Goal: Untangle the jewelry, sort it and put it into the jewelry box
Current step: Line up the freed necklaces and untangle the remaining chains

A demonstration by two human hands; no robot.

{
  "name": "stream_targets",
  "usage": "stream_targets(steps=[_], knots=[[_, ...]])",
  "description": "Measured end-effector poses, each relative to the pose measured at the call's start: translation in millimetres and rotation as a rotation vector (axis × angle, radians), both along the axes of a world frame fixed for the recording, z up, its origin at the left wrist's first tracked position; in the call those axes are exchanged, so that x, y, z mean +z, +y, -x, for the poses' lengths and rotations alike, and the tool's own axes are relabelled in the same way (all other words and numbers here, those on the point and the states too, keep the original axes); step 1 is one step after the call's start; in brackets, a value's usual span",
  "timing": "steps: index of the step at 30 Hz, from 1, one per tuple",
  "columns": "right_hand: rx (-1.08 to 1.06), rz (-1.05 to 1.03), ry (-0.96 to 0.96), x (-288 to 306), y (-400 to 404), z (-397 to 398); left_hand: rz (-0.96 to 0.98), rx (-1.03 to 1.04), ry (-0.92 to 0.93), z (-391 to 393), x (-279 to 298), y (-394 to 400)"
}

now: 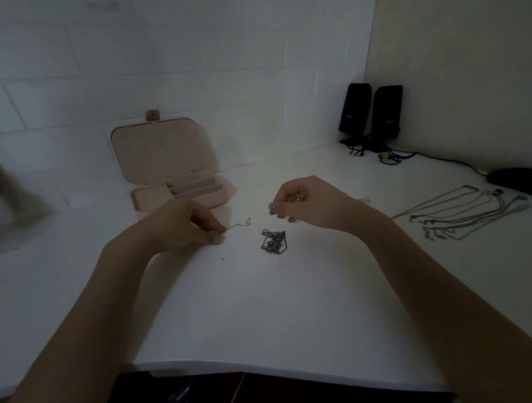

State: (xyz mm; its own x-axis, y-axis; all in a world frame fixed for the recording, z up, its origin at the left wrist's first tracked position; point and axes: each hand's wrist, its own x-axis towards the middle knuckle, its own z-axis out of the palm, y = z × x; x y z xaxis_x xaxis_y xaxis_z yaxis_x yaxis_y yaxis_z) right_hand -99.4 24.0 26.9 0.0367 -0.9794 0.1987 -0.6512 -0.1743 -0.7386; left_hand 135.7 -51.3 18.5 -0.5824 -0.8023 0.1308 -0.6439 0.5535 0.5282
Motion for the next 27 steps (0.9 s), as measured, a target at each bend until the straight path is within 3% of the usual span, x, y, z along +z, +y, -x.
stream_targets(steps=[7,10,13,15,25,27], knots=[[0.045,-0.003,-0.026,4.9,5.7,-6.9,0.176,0.013,0.04,6.3,-3.1,0.8],[0.021,0.026,-0.039,6.7,6.7,-9.0,0.083,-0.048,0.358,14.8,0.0,4.0],[-0.001,0.111,-0.093,5.5,5.5,-12.9,-0.204,-0.042,0.801,20.0,11.6,16.1],[0.006,0.128,-0.173,3.3,5.5,-19.4,-0.315,-0.08,0.962,24.0,16.3,24.9],[0.155,-0.155,-0.801,-5.6,10.6,-46.4,-0.269,-0.087,0.907,34.8,15.5,35.8],[0.178,-0.207,-0.834,-5.8,11.4,-46.2,-0.257,-0.086,0.918,34.5,16.3,36.2]])
